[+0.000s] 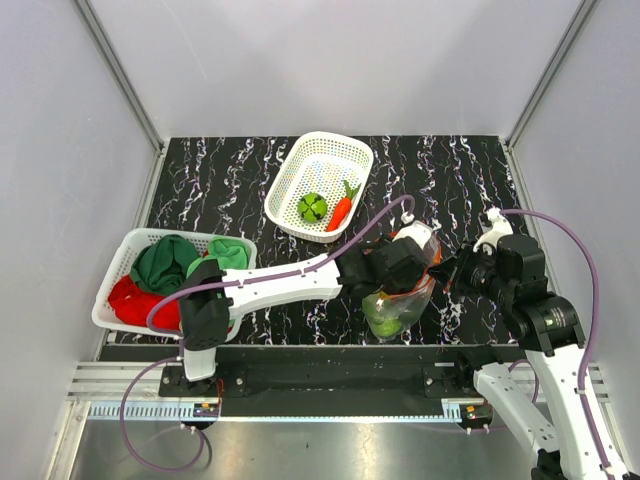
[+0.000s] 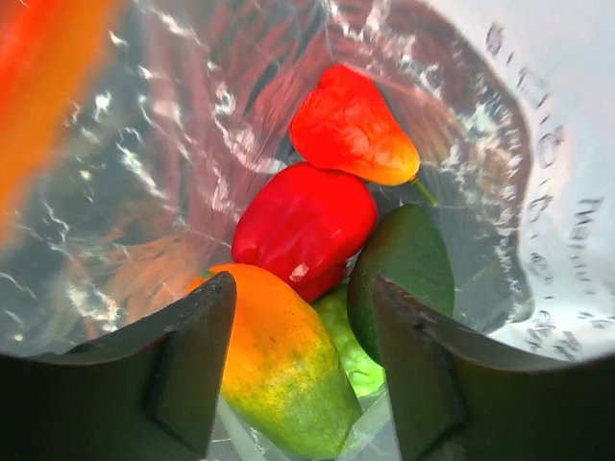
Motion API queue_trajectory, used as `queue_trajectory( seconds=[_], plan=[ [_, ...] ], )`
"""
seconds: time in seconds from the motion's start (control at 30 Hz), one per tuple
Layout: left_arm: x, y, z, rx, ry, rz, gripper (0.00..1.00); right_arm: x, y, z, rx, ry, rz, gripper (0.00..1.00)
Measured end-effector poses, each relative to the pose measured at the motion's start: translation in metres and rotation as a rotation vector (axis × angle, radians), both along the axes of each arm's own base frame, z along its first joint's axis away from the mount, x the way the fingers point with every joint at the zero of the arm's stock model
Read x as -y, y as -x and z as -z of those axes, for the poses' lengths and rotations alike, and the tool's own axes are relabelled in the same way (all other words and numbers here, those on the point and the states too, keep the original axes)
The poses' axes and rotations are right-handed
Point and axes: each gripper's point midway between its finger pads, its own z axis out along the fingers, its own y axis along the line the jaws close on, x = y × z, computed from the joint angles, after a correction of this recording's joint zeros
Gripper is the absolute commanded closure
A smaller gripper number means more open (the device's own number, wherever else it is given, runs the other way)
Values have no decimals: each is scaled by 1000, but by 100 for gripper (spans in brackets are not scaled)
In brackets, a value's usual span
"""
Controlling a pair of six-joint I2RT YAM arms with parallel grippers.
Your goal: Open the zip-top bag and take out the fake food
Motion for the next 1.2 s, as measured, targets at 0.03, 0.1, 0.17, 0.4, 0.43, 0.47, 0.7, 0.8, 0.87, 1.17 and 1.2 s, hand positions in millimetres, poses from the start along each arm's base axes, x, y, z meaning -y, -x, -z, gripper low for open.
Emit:
queue_trajectory(
  seconds=[0.03, 0.1, 0.17, 0.4, 0.43, 0.47, 0.7, 0.8, 0.87, 1.17, 1.2],
  plan=[
    [0, 1, 3, -4, -8, 2, 32, 0, -1, 0, -1, 2, 2, 100],
    [0, 2, 6, -4, -17, 2, 32, 2, -2, 1, -2, 7, 9, 100],
    [0, 3, 7, -4, -22, 4, 33, 2, -2, 1, -3, 9, 11, 100],
    [9, 0, -16, 19, 16, 20, 35, 7, -7, -23, 40, 30, 32, 100],
    [12, -1, -22, 22, 30, 21, 35, 8, -9, -29, 57, 33, 39, 100],
    [14, -1, -28, 26, 46, 22, 35, 9, -9, -33, 68, 35, 44, 100],
    [22, -6, -41, 17, 94, 21, 49, 15, -15, -37, 83, 55, 77, 100],
    [23, -9, -29, -19, 84, 27, 39, 15, -18, -29, 66, 65, 82, 100],
    [24, -11, -18, -56, 77, 32, 31, 16, -20, -20, 46, 74, 85, 100],
    [8, -4, 25, -147, 9, 11, 26, 13, -30, -1, -1, 94, 79, 100],
    [8, -3, 27, -149, 5, 10, 26, 13, -31, 0, -5, 95, 79, 100]
  ],
)
